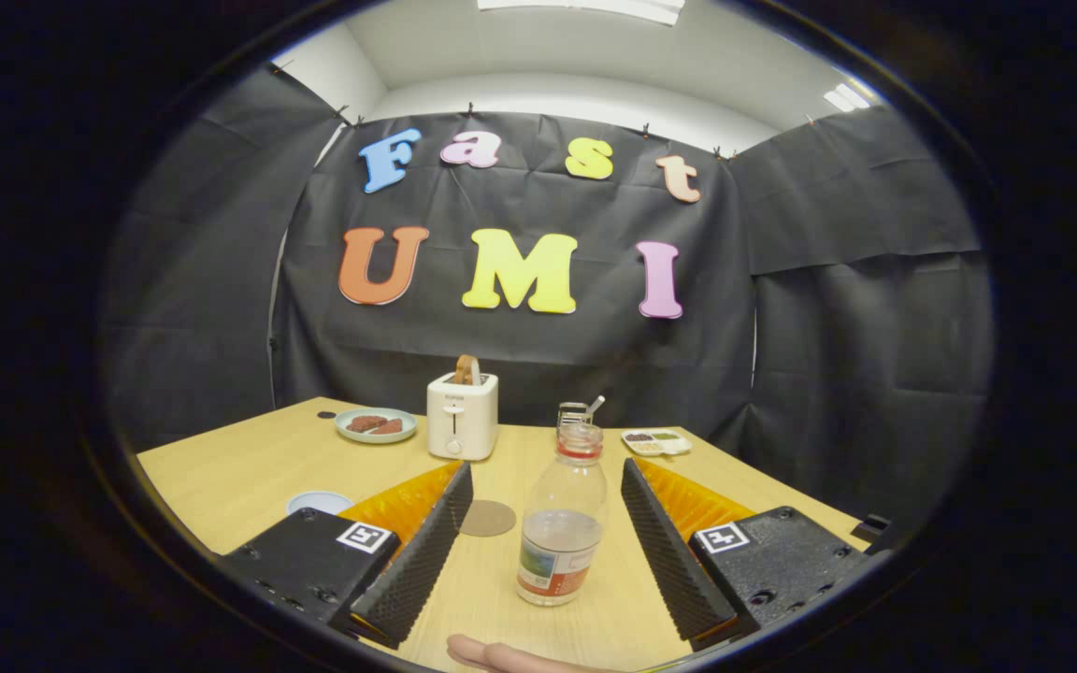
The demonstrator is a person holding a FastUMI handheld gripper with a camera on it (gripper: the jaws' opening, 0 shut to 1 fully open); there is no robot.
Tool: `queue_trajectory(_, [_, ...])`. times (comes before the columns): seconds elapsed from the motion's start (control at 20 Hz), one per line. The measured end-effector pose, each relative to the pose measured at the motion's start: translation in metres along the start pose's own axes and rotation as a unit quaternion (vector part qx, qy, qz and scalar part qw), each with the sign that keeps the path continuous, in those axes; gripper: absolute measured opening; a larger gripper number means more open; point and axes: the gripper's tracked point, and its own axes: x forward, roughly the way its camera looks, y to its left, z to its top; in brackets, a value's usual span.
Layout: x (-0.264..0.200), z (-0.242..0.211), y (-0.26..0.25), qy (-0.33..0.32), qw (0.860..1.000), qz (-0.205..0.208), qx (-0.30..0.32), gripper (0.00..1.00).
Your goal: Take the bottle from table, then pour the juice into the cup, finally place the bottle on the coaster
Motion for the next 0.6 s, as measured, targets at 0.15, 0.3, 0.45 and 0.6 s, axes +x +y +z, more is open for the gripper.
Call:
queue_trajectory(0.15, [0.013, -0.018, -0.005, 0.011, 1.000, -0.002, 0.008, 1.00])
queue_trajectory(0.3, [0.024, -0.034, -0.005, 0.014, 1.000, 0.007, 0.018, 1.00])
queue_trajectory(0.45, [0.037, -0.044, -0.006, 0.012, 1.000, 0.012, 0.021, 1.00])
queue_trajectory(0.6, [0.047, -0.051, -0.007, 0.001, 1.000, 0.012, 0.003, 1.00])
